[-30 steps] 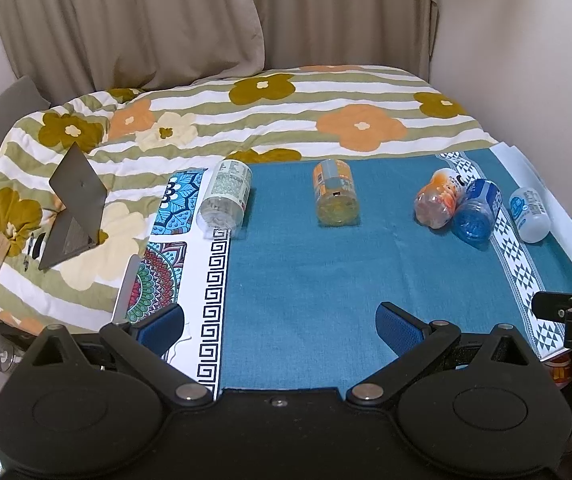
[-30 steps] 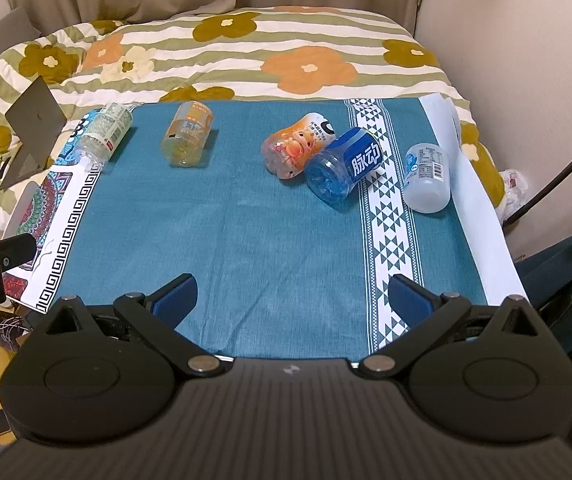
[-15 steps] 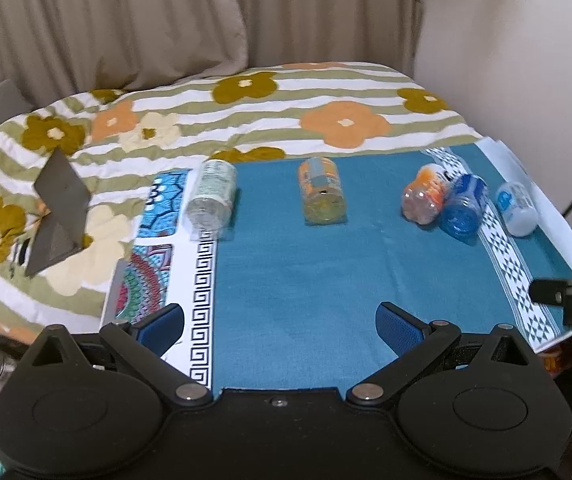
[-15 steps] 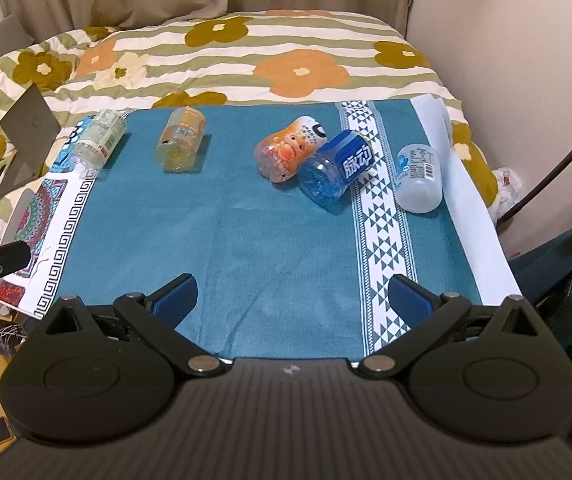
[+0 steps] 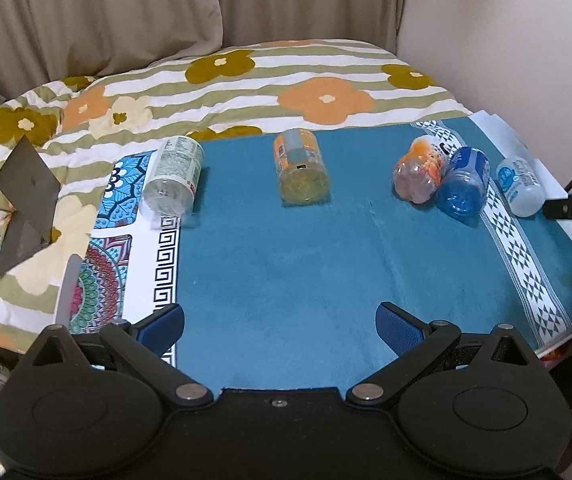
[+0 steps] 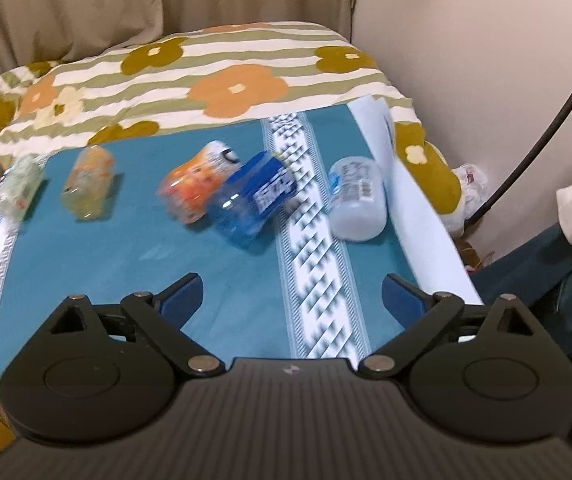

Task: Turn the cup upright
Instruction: 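Move the right gripper to the white cup lying on its side and grasp it, then lift the white cup with the right gripper and carry it toward the left gripper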

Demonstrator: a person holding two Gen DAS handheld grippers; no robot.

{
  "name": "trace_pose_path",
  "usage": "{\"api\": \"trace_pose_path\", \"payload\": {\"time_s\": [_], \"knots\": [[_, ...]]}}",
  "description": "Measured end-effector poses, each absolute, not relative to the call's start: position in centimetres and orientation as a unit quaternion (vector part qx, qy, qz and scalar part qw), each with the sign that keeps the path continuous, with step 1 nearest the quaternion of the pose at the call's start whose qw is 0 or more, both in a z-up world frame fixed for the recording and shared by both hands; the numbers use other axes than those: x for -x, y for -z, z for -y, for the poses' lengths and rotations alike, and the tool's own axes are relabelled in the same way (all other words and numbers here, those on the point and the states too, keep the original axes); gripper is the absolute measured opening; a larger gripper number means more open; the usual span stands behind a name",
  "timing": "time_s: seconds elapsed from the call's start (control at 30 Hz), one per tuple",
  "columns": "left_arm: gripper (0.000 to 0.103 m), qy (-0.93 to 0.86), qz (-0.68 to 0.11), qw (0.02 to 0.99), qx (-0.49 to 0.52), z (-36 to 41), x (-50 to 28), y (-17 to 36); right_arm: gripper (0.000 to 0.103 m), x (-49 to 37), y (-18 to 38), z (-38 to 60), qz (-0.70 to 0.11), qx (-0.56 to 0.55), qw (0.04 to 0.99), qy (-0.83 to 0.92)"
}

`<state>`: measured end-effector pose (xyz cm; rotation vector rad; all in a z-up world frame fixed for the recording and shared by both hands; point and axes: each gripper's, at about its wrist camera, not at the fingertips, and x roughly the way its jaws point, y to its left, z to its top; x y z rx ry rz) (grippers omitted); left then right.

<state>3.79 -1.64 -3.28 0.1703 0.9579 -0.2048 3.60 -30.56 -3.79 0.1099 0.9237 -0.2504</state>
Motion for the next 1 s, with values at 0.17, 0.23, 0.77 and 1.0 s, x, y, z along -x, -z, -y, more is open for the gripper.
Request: {"api": "trace_pose_path", "payload": {"time_s": [0.17, 0.23, 0.77, 1.0], "knots": [[0.103, 0.073, -0.473, 0.876, -0.063, 2.9, -5.1, 3.8, 0.103, -6.9, 5.3, 34.1, -0.444, -0.059, 0.887, 0.114], [0.103, 0.067, -0.476, 0.875, -0.064, 3.7, -5.8, 4.1, 0.103, -8.3, 5.8, 35.4, -0.445, -0.057, 0.887, 0.112], [0.103, 0.028, -0.506, 0.860, -0.068, 9.1, -11.1, 7.1, 0.085, -15.5, 11.3, 41.1, -0.491, -0.067, 0.866, 0.067], [0.103, 0.015, -0.509, 0.858, -0.062, 9.7, -12.2, 7.3, 0.082, -16.8, 12.2, 41.4, -0.514, -0.051, 0.854, 0.058]]}}
